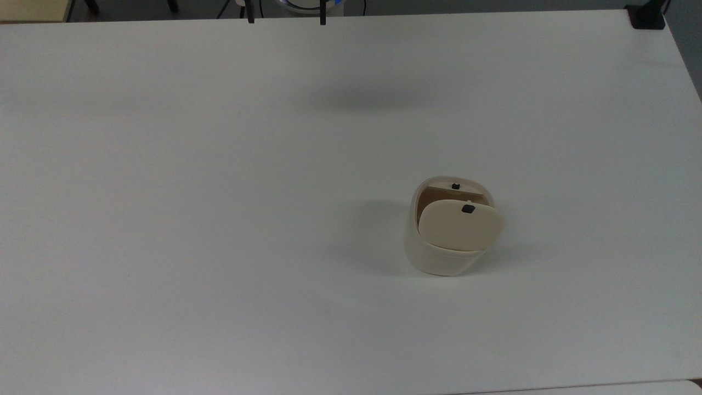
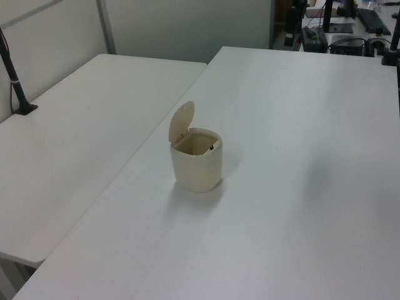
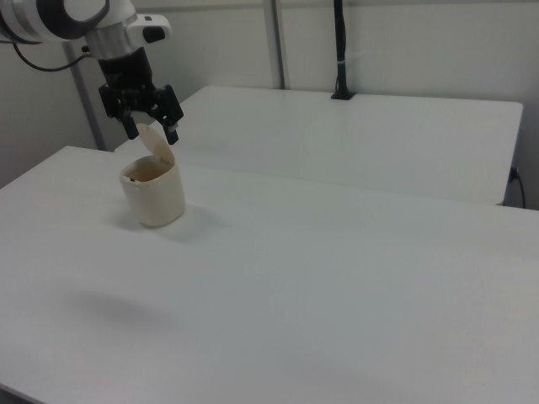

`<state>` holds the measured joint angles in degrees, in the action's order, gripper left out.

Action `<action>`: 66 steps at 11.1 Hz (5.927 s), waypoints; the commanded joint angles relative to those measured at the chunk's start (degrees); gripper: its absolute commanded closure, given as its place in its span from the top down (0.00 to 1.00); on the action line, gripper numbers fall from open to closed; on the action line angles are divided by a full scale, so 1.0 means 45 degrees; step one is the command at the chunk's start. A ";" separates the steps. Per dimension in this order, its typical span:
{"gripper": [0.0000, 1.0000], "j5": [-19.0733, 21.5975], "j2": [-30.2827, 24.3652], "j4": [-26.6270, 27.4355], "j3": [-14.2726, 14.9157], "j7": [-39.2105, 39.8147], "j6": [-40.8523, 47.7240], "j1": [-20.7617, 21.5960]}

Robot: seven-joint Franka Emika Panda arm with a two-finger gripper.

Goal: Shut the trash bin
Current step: 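Move the gripper from rest toward the open cream trash bin, then lower the gripper to the raised lid of the bin, then push the lid down with the gripper tips toward the bin rim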

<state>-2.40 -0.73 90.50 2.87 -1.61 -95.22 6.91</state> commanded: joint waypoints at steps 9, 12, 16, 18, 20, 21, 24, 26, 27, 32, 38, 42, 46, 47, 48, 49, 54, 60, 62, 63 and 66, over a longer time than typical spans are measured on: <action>1.00 0.0279 -0.0189 0.0220 0.0084 0.0339 -0.0168 -0.0013; 1.00 0.0279 -0.0130 0.0220 0.0084 0.0339 -0.0207 0.0006; 1.00 0.0357 0.0318 0.0064 0.0084 0.1061 -0.0576 0.0045; 1.00 0.0357 0.0358 -0.0131 0.0007 0.1023 -0.1608 0.0182; 1.00 0.0357 0.0767 -0.0384 -0.0072 0.0480 -0.2741 0.0474; 1.00 0.0338 0.0942 -0.0405 -0.0072 -0.0375 -0.3249 0.0533; 1.00 0.0572 0.1956 -0.1261 -0.0072 -0.5054 -0.4559 0.1196; 1.00 0.0669 0.2601 -0.1576 -0.0072 -0.8102 -0.6019 0.1450; 0.99 0.0670 0.2836 -0.1596 -0.0072 -0.9742 -0.6936 0.1587; 0.00 0.0670 0.4515 -0.2707 0.0006 -1.3797 -0.9131 0.2076; 0.00 0.0572 0.5650 -0.3101 0.0006 -1.5735 -0.9914 0.2836; 0.00 0.0436 0.5963 -0.3101 -0.0014 -1.6614 -0.9914 0.3208; 0.00 0.0396 0.6178 -0.3042 -0.0014 -1.6829 -0.9914 0.3268; 0.00 0.0338 0.6314 -0.3061 -0.0014 -1.6829 -0.9914 0.3268; 0.00 0.0318 0.6354 -0.3061 -0.0014 -1.6829 -0.9914 0.3268; 0.00 0.0318 0.6354 -0.3061 -0.0014 -1.6829 -0.9914 0.3268; 0.00 -0.0090 0.6335 -0.2983 -0.0052 -1.6790 -0.9914 0.3268; 0.00 -0.0697 0.6004 -0.2263 -0.0502 -1.6732 -0.9914 0.3112; 0.00 -0.0833 0.5730 -0.1891 -0.0677 -1.6596 -0.9894 0.3054; 0.00 -0.0892 0.5729 -0.1793 -0.0755 -1.6498 -0.9894 0.3015; 0.00 -0.0893 0.5437 -0.1247 -0.0795 -1.5932 -0.9894 0.3034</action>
<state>-5.70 27.32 79.63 0.19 -75.21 -139.11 21.08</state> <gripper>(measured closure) 0.991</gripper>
